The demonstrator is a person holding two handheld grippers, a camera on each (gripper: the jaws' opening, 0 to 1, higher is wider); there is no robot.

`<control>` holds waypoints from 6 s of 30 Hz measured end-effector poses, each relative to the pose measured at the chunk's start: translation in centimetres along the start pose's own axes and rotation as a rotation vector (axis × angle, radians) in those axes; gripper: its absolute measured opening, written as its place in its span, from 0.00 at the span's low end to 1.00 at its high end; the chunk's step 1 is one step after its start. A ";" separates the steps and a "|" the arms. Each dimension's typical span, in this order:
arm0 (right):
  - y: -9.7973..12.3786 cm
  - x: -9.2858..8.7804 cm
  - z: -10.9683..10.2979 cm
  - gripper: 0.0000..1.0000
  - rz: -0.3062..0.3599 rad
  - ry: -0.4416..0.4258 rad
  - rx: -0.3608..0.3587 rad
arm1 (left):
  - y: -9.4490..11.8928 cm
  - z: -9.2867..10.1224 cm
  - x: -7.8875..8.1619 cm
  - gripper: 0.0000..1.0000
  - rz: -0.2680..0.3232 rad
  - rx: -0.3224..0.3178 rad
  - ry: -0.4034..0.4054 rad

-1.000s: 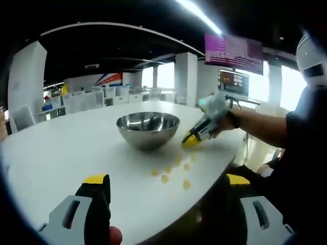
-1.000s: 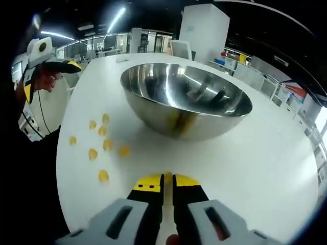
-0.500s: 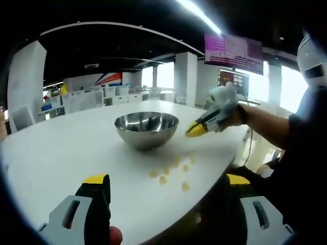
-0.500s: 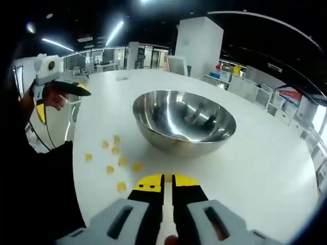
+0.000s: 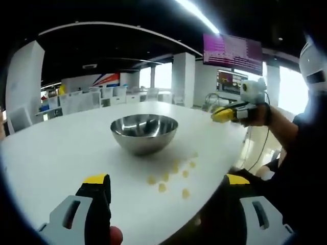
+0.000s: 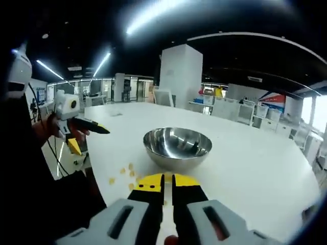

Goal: Pick up the QQ candy scattered on the table and place it into the stainless steel bowl on the table

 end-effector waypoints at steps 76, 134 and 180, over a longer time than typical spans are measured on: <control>-13.0 5.1 1.8 0.16 -0.264 0.348 0.136 | 1.0 -0.1 -0.5 0.87 0.025 -0.013 0.012; -3.4 -5.6 -0.8 0.16 -0.202 0.071 0.081 | 0.1 0.1 0.1 0.86 -0.001 -0.010 0.017; -8.1 -8.8 -1.3 0.08 -0.283 0.065 0.099 | 1.4 -0.4 -0.7 0.85 0.002 0.013 0.036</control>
Point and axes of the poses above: the point that each gripper's makers call its tool centre point, and the gripper's own axes: y roughly backward along the fingers, z roughly to its right, x roughly out of its top, the point moved 8 cm from there along y, roughly backward along the fingers, and after that the axes turned 1 degree about -y, right-handed, at the moved point
